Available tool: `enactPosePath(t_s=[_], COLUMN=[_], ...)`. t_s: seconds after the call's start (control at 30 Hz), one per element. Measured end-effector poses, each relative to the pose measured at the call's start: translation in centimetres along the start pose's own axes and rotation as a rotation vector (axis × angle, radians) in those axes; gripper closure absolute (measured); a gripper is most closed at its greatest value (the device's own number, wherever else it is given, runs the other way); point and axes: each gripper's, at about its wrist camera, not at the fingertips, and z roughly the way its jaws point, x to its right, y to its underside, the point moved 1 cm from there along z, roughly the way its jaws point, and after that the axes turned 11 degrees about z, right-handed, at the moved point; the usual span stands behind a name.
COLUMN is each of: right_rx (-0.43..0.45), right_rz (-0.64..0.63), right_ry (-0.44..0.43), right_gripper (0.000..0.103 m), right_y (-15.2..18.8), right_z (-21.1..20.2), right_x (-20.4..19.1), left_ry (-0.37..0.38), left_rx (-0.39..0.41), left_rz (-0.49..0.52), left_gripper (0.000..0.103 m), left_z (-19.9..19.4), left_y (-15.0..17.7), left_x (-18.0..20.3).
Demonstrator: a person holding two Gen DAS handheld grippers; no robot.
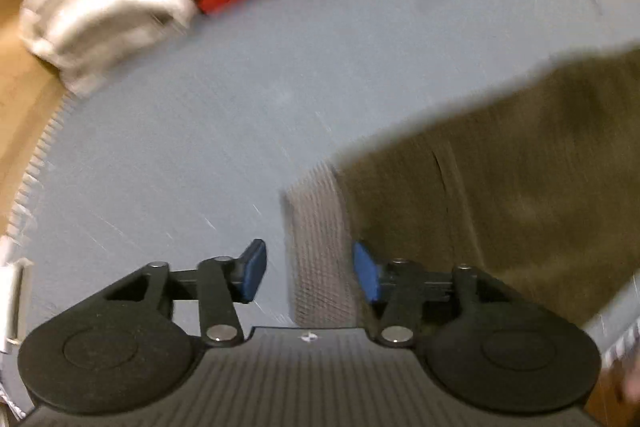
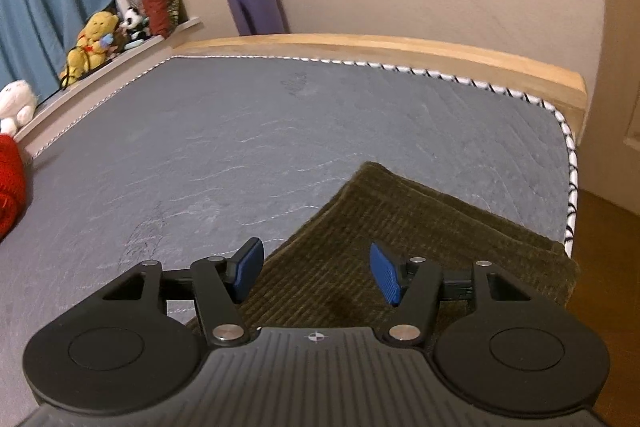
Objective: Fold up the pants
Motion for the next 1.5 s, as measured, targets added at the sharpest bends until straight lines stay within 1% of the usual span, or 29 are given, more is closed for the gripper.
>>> enactPosePath(t_s=[0.03, 0.07, 0.1, 0.13, 0.17, 0.23, 0.27, 0.3, 0.33, 0.4, 0.43, 0.5, 0.57, 0.63, 0.67, 0.73, 0.77, 0.83, 0.87, 0.93, 0.97, 1.0, 1.07, 1.2, 1.27, 1.37, 1.4, 1.47, 1.5], right_rx=[0.003, 0.006, 0.011, 0.013, 0.009, -0.007, -0.017, -0.024, -0.028, -0.029, -0.028, -0.029, -0.035, -0.043, -0.048, -0.052, -0.051, -0.047, -0.045, -0.043, -0.039, -0.038, -0.037, -0.03, -0.032, -0.067, -0.083, -0.109, -0.119], right_rz=[0.006, 0.006, 0.004, 0.001, -0.002, -0.007, -0.009, -0.011, -0.015, -0.03, -0.038, -0.055, -0.071, -0.087, -0.093, -0.098, -0.095, -0.084, -0.078, -0.066, -0.061, -0.055, -0.035, 0.027, 0.076, 0.198, 0.247, 0.327, 0.359], right_ry=[0.0, 0.0, 0.002, 0.003, 0.004, 0.005, 0.005, 0.003, 0.0, -0.006, -0.011, -0.02, -0.029, -0.035, -0.038, -0.043, -0.044, -0.043, -0.04, -0.03, -0.024, -0.017, -0.008, 0.005, 0.017, 0.028, 0.031, 0.032, 0.032], right_gripper=[0.042, 0.042, 0.042, 0.041, 0.041, 0.041, 0.041, 0.041, 0.041, 0.041, 0.041, 0.041, 0.039, 0.039, 0.039, 0.039, 0.039, 0.039, 0.039, 0.039, 0.039, 0.039, 0.039, 0.038, 0.038, 0.038, 0.038, 0.038, 0.038], right_y=[-0.2, -0.5, -0.6, -0.6, -0.6, -0.6, -0.5, -0.5, -0.5, -0.5, -0.5, -0.5, -0.4, -0.4, -0.4, -0.5, -0.7, -1.1, -1.2, -1.8, -2.0, -2.3, -3.0, -4.4, -4.9, -5.4, -5.5, -5.3, -5.1], right_z=[0.0, 0.0, 0.1, 0.2, 0.4, 0.9, 1.1, 1.3, 1.4, 1.5, 1.5, 1.6, 1.7, 1.8, 1.9, 1.9, 1.9, 1.8, 1.8, 1.8, 1.8, 1.7, 1.5, 1.0, 0.9, 1.2, 1.3, 1.5, 1.5], right_x=[0.2, 0.4, 0.6, 0.7, 0.8, 0.9, 0.9, 0.9, 0.9, 0.5, 0.4, 0.4, 0.3, 0.4, 0.5, 0.8, 1.0, 1.8, 2.3, 3.4, 4.1, 4.9, 6.4, 10.0, 12.2, 15.4, 16.5, 18.4, 19.2], left_ry=[-0.045, -0.049, -0.011, 0.057, 0.126, 0.215, 0.237, 0.247, 0.261, 0.307, 0.331, 0.379, 0.427, 0.455, 0.471, 0.507, 0.534, 0.563, 0.56, 0.517, 0.495, 0.492, 0.487, 0.472, 0.459, 0.421, 0.409, 0.406, 0.415], left_rx=[0.057, 0.118, 0.167, 0.206, 0.225, 0.231, 0.223, 0.221, 0.222, 0.221, 0.223, 0.238, 0.256, 0.257, 0.255, 0.247, 0.241, 0.222, 0.2, 0.117, 0.063, 0.038, 0.021, 0.022, 0.022, 0.009, -0.001, 0.0, 0.012], left_rz=[-0.002, 0.0, -0.003, -0.014, -0.023, -0.023, -0.005, 0.011, 0.026, 0.045, 0.051, 0.073, 0.113, 0.15, 0.171, 0.193, 0.201, 0.216, 0.223, 0.228, 0.22, 0.205, 0.171, 0.094, 0.095, 0.148, 0.154, 0.113, 0.097], left_gripper=[0.047, 0.047, 0.047, 0.047, 0.047, 0.048, 0.048, 0.052, 0.06, 0.066, 0.07, 0.077, 0.079, 0.085, 0.086, 0.098, 0.099, 0.102, 0.102, 0.103, 0.103, 0.103, 0.103, 0.103, 0.103, 0.102, 0.099, 0.09, 0.076], left_z=[-0.8, -1.5, -1.8, -1.9, -1.7, -1.0, -0.4, 0.0, 0.4, 1.3, 1.1, 2.0, 1.9, 2.3, 2.3, 2.6, 2.8, 3.7, 4.5, 6.8, 8.5, 9.7, 10.8, 11.8, 11.8, 10.7, 10.2, 9.1, 8.3], left_y=[-0.5, -1.1, -1.5, -2.0, -2.2, -2.7, -3.2, -3.4, -3.7, -4.7, -5.1, -6.7, -7.9, -9.4, -10.2, -11.6, -12.4, -13.5, -14.1, -14.8, -15.0, -15.3, -16.2, -17.0, -17.3, -17.6, -17.7, -17.8, -17.7], left_x=[-0.1, 0.0, 0.3, 0.7, 1.2, 2.2, 2.9, 3.3, 3.5, 4.5, 5.6, 7.5, 9.1, 11.1, 12.2, 14.0, 15.0, 16.6, 17.3, 18.4, 19.0, 19.5, 20.0, 19.8, 20.1, 20.6, 20.6, 20.0, 19.6])
